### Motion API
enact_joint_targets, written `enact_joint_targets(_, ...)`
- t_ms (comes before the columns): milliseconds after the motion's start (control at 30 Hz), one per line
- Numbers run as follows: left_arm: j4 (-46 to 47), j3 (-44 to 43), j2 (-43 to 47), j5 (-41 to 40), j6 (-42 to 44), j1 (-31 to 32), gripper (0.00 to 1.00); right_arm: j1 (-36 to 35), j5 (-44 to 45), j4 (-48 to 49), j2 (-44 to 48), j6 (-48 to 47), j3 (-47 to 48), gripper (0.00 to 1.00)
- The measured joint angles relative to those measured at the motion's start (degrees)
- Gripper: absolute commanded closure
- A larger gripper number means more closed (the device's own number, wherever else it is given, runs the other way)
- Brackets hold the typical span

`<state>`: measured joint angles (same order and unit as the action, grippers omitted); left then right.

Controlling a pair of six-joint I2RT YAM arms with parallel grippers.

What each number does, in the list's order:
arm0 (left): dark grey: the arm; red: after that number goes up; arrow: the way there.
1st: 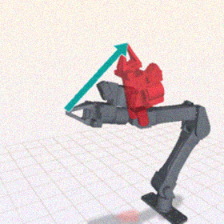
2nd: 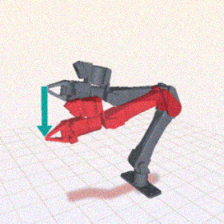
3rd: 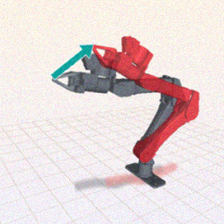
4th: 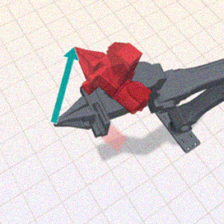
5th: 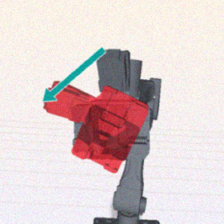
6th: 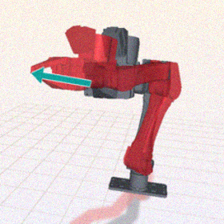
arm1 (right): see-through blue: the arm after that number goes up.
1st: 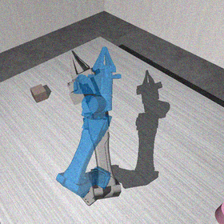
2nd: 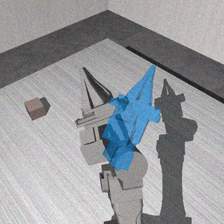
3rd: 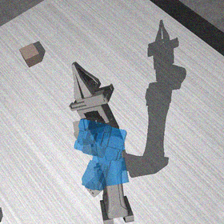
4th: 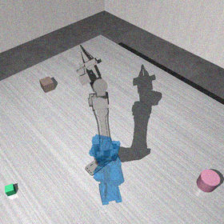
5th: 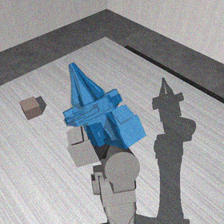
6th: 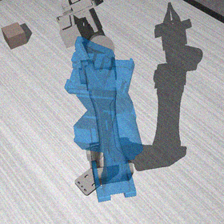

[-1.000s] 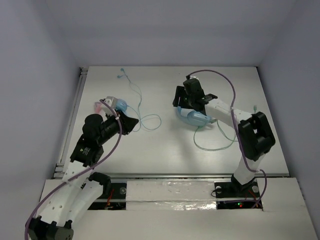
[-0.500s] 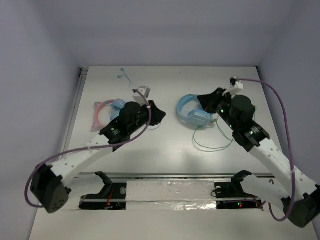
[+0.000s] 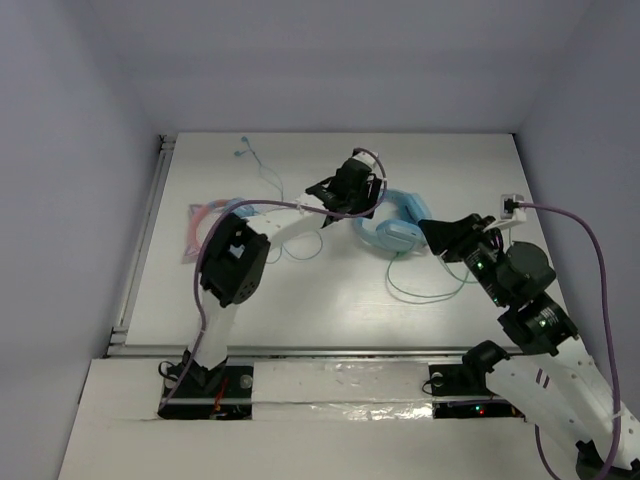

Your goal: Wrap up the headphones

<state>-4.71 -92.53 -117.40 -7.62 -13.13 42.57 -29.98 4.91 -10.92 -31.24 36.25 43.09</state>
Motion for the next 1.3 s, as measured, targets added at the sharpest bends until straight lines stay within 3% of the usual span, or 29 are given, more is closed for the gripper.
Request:
enact_joint_targets(233, -5.5, -8.5, -13.4, 4.7, 4.5, -2.7, 0.40, 0.0, -0.1, -3.0, 1.9, -0.4, -1.9, 0.57)
enact_joint_targets(700, -5.7, -18.5, -20.0, 9.9, 8.0, -3.4, 0.43, 0.0, -3.5, -2.3, -0.6, -0.4, -4.0, 0.57)
enact_joint_targets(767, -5.9, -19.1, -20.3, 10.5, 8.5, -3.3, 0.50, 0.0, -3.5, -2.3, -0.9, -0.4, -4.0, 0.57)
enact_joint_targets(867, -6.4, -20.4, -21.1, 10.6, 9.4, -3.3, 0.81, 0.0, -3.5, -2.0, -1.2, -0.4, -4.0, 0.56)
enact_joint_targets(900, -6.4, -20.6, -21.3, 10.8, 9.6, -3.4, 0.99, 0.0, -3.5, -1.9, -1.2, -0.4, -4.0, 0.57)
enact_joint_targets(1000, -6.1, -20.6, -21.3, 10.8, 9.7, -3.4, 1.00, 0.0, -3.4, -1.4, -1.4, -0.4, -4.0, 0.52)
enact_joint_targets(1067, -5.9, -20.3, -21.2, 11.2, 9.6, -3.4, 1.00, 0.0, -3.4, -1.0, -1.8, -0.4, -4.0, 0.62)
enact_joint_targets(1200, -4.4, -14.2, -16.9, 12.4, 6.9, -4.1, 1.00, 0.0, -3.7, 0.0, -3.6, -1.2, -4.0, 0.90)
enact_joint_targets(1300, -5.1, -7.7, -9.2, 15.0, 4.6, -5.9, 1.00, 0.0, -5.0, 1.1, -5.6, -1.4, -3.8, 0.93)
